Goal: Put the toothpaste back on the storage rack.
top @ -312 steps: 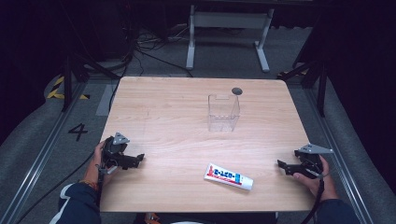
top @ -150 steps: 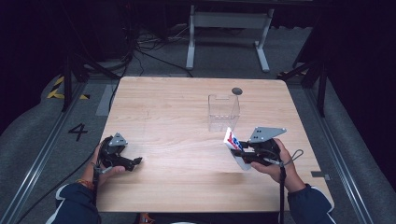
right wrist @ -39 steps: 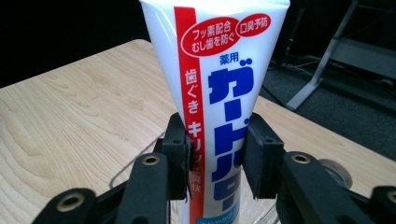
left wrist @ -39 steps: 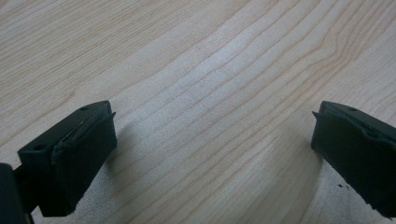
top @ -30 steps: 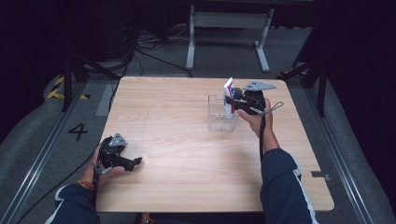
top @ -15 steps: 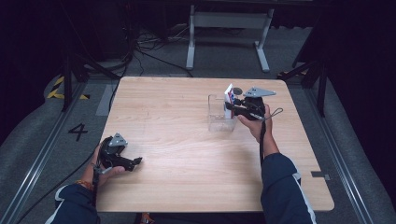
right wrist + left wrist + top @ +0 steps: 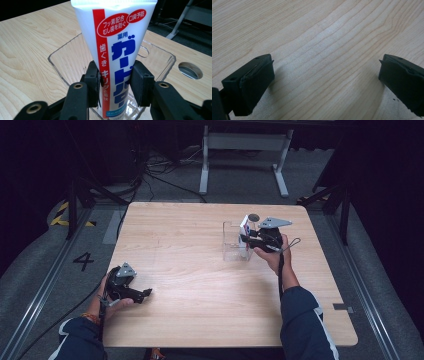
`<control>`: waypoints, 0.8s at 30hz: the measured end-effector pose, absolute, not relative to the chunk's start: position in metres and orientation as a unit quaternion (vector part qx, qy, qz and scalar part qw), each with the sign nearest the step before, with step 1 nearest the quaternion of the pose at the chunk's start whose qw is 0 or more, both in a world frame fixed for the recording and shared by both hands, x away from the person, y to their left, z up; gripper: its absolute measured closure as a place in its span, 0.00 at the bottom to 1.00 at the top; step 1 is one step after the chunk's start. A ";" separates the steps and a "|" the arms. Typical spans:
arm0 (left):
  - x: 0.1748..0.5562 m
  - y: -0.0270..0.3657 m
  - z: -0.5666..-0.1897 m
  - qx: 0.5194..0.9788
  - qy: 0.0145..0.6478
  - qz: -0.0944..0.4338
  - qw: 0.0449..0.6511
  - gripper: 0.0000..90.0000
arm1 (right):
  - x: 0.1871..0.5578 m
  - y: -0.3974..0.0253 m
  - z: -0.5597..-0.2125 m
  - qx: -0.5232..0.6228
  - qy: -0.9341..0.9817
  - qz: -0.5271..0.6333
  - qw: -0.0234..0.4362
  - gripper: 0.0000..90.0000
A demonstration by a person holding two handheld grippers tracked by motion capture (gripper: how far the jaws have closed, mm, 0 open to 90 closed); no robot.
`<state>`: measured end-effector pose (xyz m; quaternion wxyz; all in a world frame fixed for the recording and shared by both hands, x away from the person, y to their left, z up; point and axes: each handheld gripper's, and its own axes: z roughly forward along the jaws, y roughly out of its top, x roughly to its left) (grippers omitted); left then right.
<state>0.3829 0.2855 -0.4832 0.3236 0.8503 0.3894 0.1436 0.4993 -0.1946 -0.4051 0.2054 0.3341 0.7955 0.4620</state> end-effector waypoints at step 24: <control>0.383 0.286 -0.483 0.850 0.389 0.144 0.324 0.01 | 0.495 -0.198 -0.407 0.339 0.799 0.454 0.200 0.63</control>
